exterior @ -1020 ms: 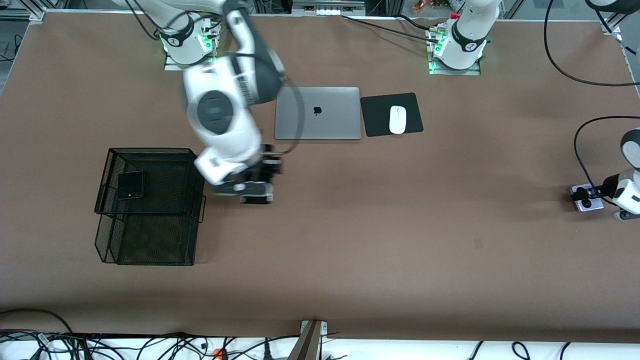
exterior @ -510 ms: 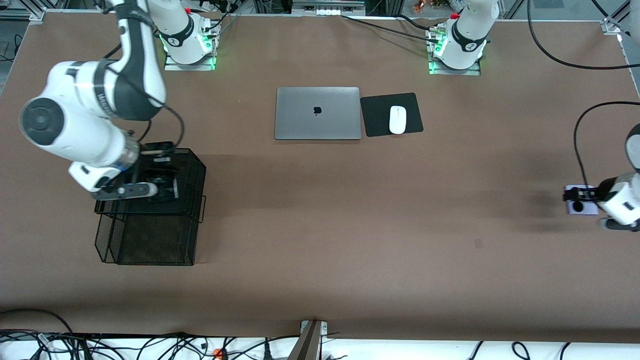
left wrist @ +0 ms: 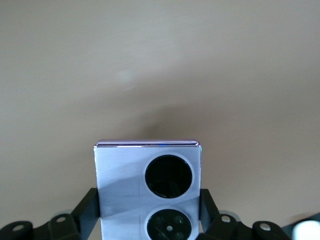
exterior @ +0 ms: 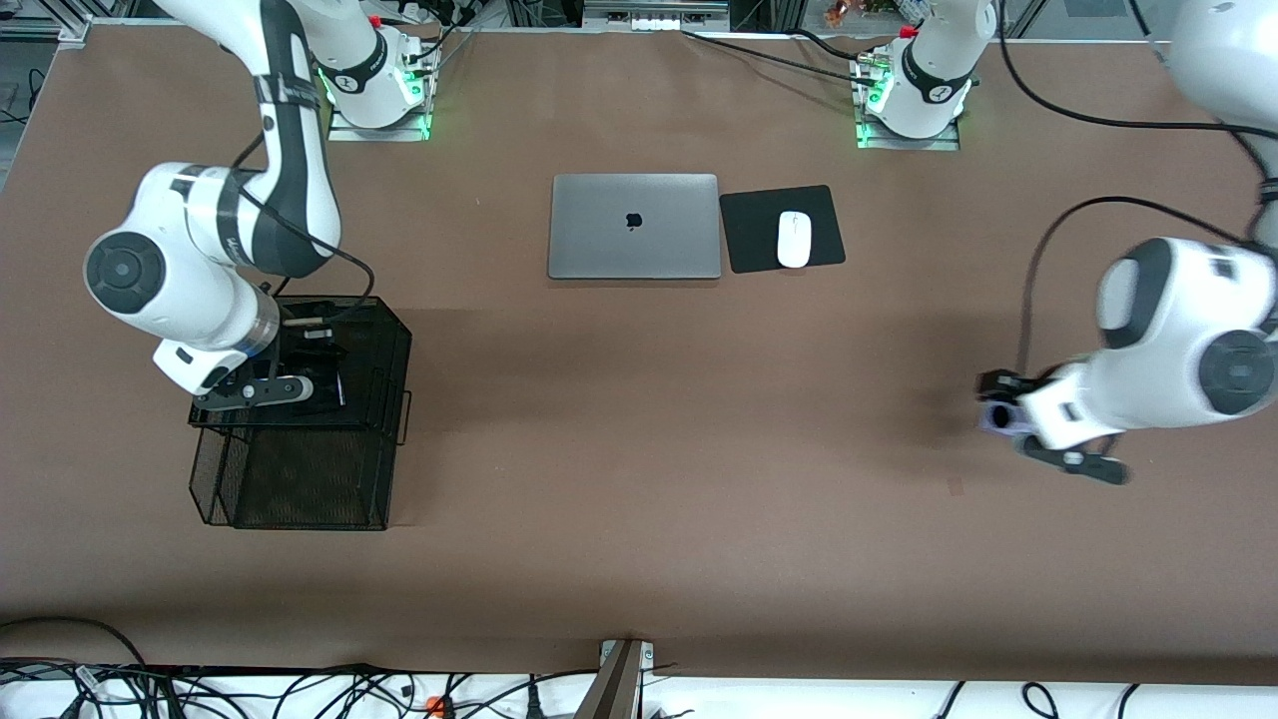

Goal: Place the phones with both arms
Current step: 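Lower the tall phone into the basket while the left gripper carries the white phone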

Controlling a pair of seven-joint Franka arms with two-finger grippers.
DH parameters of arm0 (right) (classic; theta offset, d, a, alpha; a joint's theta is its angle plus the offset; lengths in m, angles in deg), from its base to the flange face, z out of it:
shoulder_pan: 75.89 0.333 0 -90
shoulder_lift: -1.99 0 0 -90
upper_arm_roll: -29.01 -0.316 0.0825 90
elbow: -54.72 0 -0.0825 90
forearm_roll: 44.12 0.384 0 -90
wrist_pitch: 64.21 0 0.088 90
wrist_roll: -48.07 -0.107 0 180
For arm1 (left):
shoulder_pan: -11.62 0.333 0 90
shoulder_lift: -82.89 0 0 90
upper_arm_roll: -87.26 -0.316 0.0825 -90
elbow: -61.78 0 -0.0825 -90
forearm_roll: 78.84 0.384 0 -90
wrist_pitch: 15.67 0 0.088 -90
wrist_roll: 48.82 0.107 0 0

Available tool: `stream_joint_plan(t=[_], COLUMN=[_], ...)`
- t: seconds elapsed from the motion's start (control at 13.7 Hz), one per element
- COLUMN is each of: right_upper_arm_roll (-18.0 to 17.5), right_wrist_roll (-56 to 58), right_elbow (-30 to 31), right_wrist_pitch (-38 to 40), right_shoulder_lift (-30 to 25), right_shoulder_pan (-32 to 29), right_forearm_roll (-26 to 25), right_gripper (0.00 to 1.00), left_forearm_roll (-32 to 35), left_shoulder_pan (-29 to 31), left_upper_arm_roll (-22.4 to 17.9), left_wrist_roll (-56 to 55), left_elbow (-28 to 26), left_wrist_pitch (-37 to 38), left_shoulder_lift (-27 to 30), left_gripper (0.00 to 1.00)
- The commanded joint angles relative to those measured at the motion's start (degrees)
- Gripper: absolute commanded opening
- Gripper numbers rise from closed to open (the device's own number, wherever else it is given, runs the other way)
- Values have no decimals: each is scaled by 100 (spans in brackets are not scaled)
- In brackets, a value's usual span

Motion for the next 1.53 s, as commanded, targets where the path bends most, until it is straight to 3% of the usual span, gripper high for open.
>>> stream_joint_plan(t=[0.0, 0.22, 0.29, 0.36, 0.66, 0.87, 1.17, 1.24, 1.31, 1.38, 1.46], right_upper_arm_roll=[-6, -6, -6, -6, 20, 64, 450, 564, 652, 696, 723], right_wrist_roll=[216, 287, 278, 278, 252, 252, 217, 139, 33, -81, -230], right_elbow=[-10, -27, -54, -71, -107, -255, -993, -1177, -1362, -1537, -1687], right_wrist_pitch=[-26, -26, -9, 9, 53, 175, 1210, 1474, 1720, 1923, 2073], right_shoulder_lift=[147, 333, 377, 412, 386, 307, 289, 289, 298, 298, 298], right_shoulder_pan=[-123, -123, -123, -123, -123, -114, -123, -123, -123, -123, -123], right_forearm_roll=[379, 661, 757, 811, 829, 820, 750, 732, 671, 540, 417], right_gripper=[0, 4, 57, 100, 100, 100, 100, 100, 100, 100, 100], left_forearm_roll=[-355, -559, -559, -541, -497, -497, -480, -488, -480, -471, -471], left_shoulder_pan=[-842, -1642, -1897, -2135, -3163, -3612, -4026, -4131, -4176, -4133, -4098], left_upper_arm_roll=[-21, -21, -30, -30, -135, -249, -460, -565, -671, -698, -689], left_wrist_roll=[-737, -2073, -2512, -2934, -4237, -4774, -5408, -5426, -5426, -5374, -5373], left_elbow=[117, 135, 135, 135, 135, 135, 100, 117, 135, 135, 109], left_wrist_pitch=[21, -732, -1083, -1409, -2640, -3055, -3485, -3504, -3504, -3495, -3460], left_shoulder_lift=[-257, -609, -741, -864, -1286, -1541, -1928, -1946, -1903, -1850, -1771], left_gripper=[29, 29, 29, 29, 29, 28, 28, 40, 92, 100, 100])
